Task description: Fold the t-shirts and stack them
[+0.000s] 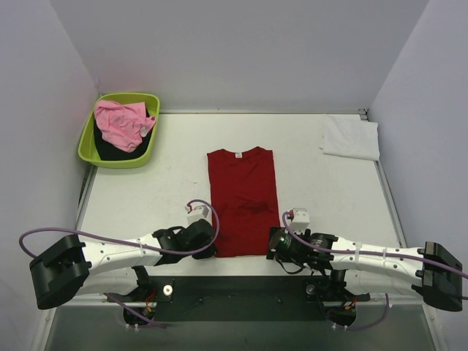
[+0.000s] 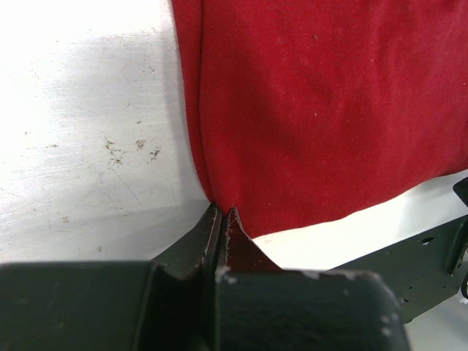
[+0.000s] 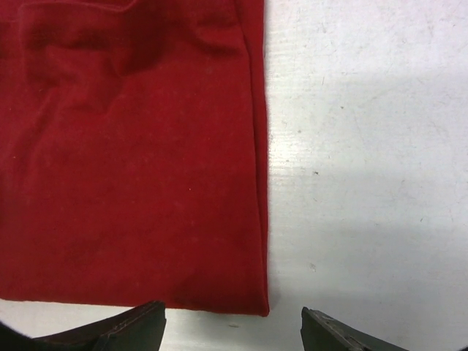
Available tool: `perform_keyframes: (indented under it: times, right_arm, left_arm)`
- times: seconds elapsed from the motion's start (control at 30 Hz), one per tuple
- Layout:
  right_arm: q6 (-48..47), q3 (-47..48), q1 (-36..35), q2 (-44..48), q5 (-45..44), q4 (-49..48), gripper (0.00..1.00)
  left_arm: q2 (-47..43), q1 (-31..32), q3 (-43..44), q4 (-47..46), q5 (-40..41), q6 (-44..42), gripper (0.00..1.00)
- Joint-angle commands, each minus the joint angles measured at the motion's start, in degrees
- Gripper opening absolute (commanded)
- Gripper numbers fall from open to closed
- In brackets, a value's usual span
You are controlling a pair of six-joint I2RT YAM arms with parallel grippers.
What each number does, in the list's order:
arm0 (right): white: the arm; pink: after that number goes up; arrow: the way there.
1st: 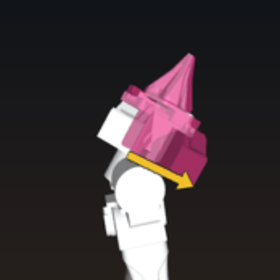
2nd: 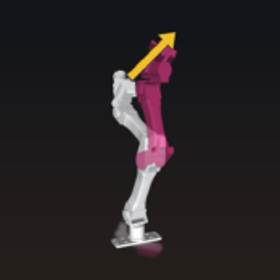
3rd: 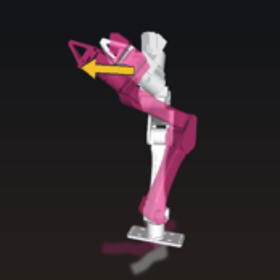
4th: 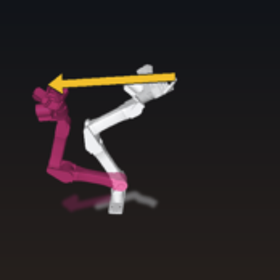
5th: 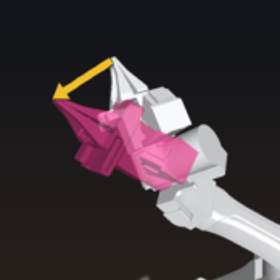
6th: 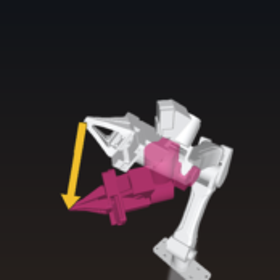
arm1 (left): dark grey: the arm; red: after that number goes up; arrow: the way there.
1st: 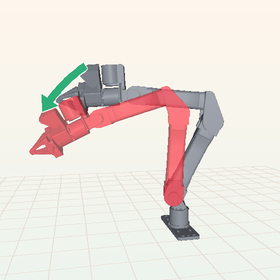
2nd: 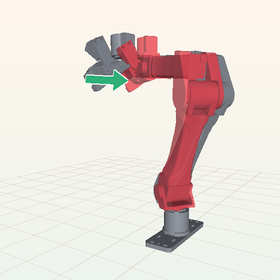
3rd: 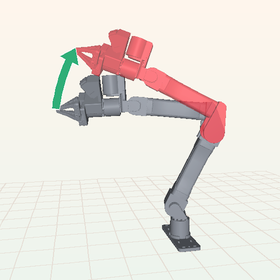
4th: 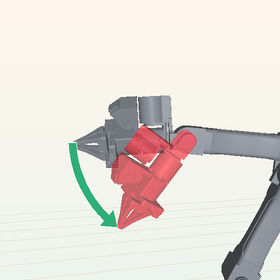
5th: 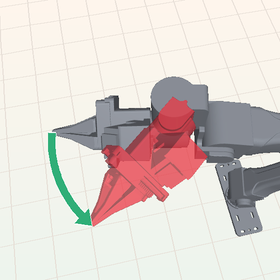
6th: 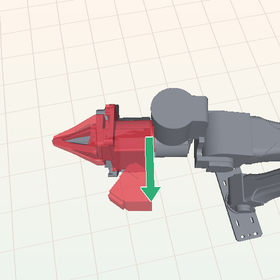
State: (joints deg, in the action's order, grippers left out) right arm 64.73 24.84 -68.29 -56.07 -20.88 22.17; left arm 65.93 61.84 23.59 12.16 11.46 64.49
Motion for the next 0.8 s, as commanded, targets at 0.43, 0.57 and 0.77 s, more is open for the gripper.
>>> perform_keyframes:
  times: [0.43, 0.57, 0.77]
  right_arm:
    - [2.1, -3.5, 4.1, -0.7, -1.9, -2.7, 0.57]
    - [2.2, -3.7, 4.4, -2.4, -1.0, -4.4, 0.53]
    - [2.5, -4.4, 4.4, -4.4, 0.8, -7.2, 0.43]
  left_arm:
    - [0.1, 0.4, -3.1, 4.3, 0.2, 0.0, 0.00]
    - [0.3, 0.4, -3.2, 4.2, 0.2, 0.1, 0.00]
    - [0.2, 0.4, -3.8, 4.0, 0.1, 0.3, 0.00]
